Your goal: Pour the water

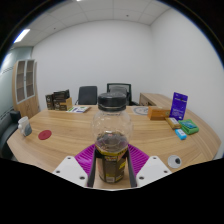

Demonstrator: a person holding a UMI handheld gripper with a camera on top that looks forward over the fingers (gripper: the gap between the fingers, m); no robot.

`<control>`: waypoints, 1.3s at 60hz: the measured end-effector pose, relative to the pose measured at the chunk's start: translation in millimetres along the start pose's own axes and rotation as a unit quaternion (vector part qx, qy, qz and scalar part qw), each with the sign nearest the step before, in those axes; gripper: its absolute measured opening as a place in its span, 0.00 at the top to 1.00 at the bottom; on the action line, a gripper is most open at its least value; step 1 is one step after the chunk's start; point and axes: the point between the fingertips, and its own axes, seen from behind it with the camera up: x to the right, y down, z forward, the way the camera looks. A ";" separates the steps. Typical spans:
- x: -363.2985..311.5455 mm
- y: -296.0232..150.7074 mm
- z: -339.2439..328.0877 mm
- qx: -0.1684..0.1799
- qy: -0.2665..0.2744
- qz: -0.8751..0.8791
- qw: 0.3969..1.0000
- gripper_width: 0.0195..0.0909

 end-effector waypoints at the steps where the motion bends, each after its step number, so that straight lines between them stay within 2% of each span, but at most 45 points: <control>1: 0.2 -0.3 0.7 0.001 0.001 0.001 1.000 0.62; 7: 2.5 -0.4 2.9 0.006 0.011 -0.004 1.000 0.70; 21: -10.0 -20.8 3.7 -0.003 0.069 -0.049 0.996 0.70; 31: -37.7 -80.7 -0.9 0.015 0.125 -0.144 0.981 0.70; 38: -89.2 -133.4 -0.8 0.012 0.191 -0.258 0.947 0.70; 47: -172.4 -200.4 8.1 0.018 0.253 -0.450 0.856 0.70; 56: -270.0 -231.5 28.7 0.029 0.260 -0.615 0.744 0.70; 67: -368.0 -231.0 66.5 0.033 0.239 -0.756 0.608 0.70; 78: -429.0 -197.0 102.6 0.036 0.205 -0.868 0.450 0.70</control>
